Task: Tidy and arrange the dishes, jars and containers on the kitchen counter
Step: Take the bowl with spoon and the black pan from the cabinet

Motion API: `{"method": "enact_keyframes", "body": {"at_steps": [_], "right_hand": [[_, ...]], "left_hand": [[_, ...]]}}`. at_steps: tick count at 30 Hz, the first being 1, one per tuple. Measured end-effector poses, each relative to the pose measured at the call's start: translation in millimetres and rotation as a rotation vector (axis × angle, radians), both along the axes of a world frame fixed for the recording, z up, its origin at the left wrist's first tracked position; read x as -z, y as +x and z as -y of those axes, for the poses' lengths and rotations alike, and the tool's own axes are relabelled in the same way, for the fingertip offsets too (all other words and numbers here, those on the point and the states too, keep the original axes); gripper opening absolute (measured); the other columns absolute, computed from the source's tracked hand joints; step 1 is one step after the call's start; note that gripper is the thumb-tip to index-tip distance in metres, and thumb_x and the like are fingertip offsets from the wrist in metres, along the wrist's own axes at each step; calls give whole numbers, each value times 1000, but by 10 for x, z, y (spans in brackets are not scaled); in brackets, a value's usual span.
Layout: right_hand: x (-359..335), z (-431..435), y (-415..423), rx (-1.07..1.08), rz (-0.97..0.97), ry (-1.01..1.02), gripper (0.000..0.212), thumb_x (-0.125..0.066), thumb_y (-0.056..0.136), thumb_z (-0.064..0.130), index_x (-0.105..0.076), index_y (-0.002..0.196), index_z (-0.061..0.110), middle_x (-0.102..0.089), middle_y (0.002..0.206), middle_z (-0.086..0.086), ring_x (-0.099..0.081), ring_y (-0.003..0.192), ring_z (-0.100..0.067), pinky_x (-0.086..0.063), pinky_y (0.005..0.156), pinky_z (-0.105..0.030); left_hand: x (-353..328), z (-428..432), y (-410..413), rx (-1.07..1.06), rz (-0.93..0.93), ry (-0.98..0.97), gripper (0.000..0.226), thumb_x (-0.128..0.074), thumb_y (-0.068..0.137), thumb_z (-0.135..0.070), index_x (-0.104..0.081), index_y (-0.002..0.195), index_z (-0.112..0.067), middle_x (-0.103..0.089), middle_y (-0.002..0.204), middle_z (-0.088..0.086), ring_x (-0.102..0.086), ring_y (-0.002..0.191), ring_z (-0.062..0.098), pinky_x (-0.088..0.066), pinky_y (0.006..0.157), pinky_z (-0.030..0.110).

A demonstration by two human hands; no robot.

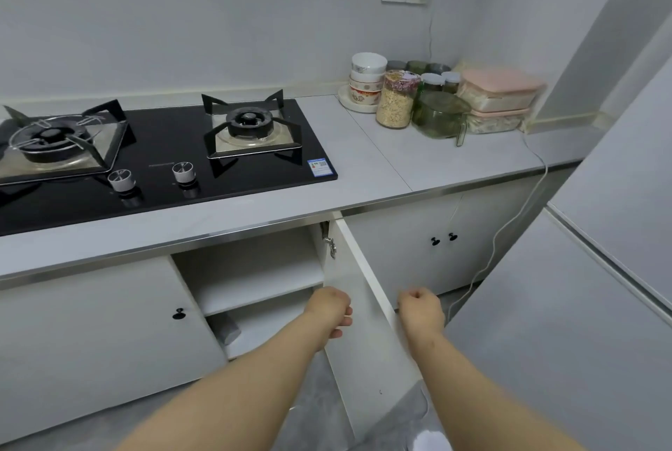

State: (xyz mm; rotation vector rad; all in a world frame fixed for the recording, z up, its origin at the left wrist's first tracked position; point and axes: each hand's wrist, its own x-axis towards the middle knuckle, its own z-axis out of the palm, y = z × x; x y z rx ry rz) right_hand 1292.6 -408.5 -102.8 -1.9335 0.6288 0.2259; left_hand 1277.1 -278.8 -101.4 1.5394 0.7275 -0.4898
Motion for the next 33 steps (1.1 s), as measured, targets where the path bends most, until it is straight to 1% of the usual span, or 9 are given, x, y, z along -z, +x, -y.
{"method": "enact_keyframes", "body": {"at_steps": [5,10,16,19,23,26,28,30,33], "right_hand": [[80,95,-121,-173,-109,-32,18,-40,88,1,-57,84,3,-54,85,-10,-46,77,-24,-33,55,-27],[166,31,-160,-259,-106,-164,35,-38,91,4,-54,122,9,-59,119,-13,-53,96,-28,-38,73,-25],[210,-49,-146,-338,-118,-259,31,-38,86,-4,-59,105,8,-58,95,-9,-50,80,-24,-35,56,-22],[271,-174,-123,-366,-158,-210,23,-44,83,0,-63,90,10,-64,95,-9,-58,87,-28,-43,68,-25],[354,-444,-102,-431,-167,-144,24,-51,83,2,-41,65,16,-53,75,-5,-55,83,-25,-48,74,-32],[347,-711,-102,-431,-244,-65,17,-51,85,5,-41,76,14,-60,97,-16,-61,95,-33,-55,75,-41],[316,-832,-113,-387,-304,-10,9,-49,86,2,-46,92,9,-60,109,-20,-63,96,-35,-57,58,-37],[319,-992,-107,-346,-345,47,17,-47,87,-3,-49,103,3,-61,109,-21,-64,87,-33,-51,38,-28],[283,-1294,-117,-317,-381,142,19,-47,90,-3,-48,108,0,-61,101,-21,-60,69,-26,-50,39,-29]], "left_hand": [[85,55,-50,20,3,62,17,-38,94,-12,-51,84,-16,-54,78,2,-52,59,13,-38,58,23],[187,-34,-151,17,14,134,18,-39,95,-13,-51,81,-16,-54,77,1,-53,61,13,-36,56,22],[260,-285,-268,-90,19,150,26,-39,96,-12,-50,73,-19,-55,72,0,-52,60,12,-36,58,22],[291,-401,-300,-127,6,141,23,-39,97,-13,-51,78,-18,-55,75,1,-54,63,13,-38,58,23],[311,-593,-336,-160,-12,172,24,-39,95,-12,-52,76,-17,-57,81,6,-53,64,15,-38,56,23],[292,-769,-369,-167,-10,211,27,-39,94,-8,-51,71,-16,-55,79,7,-48,68,20,-34,54,23],[267,-870,-401,-170,-16,207,28,-39,94,-8,-50,71,-17,-54,75,6,-47,67,19,-33,54,23],[255,-1052,-436,-194,-17,214,25,-40,94,-10,-50,72,-17,-55,77,6,-50,68,19,-34,54,22],[236,-1343,-466,-233,-21,224,23,-38,93,-7,-50,74,-13,-53,76,7,-49,64,18,-33,53,22]]}}
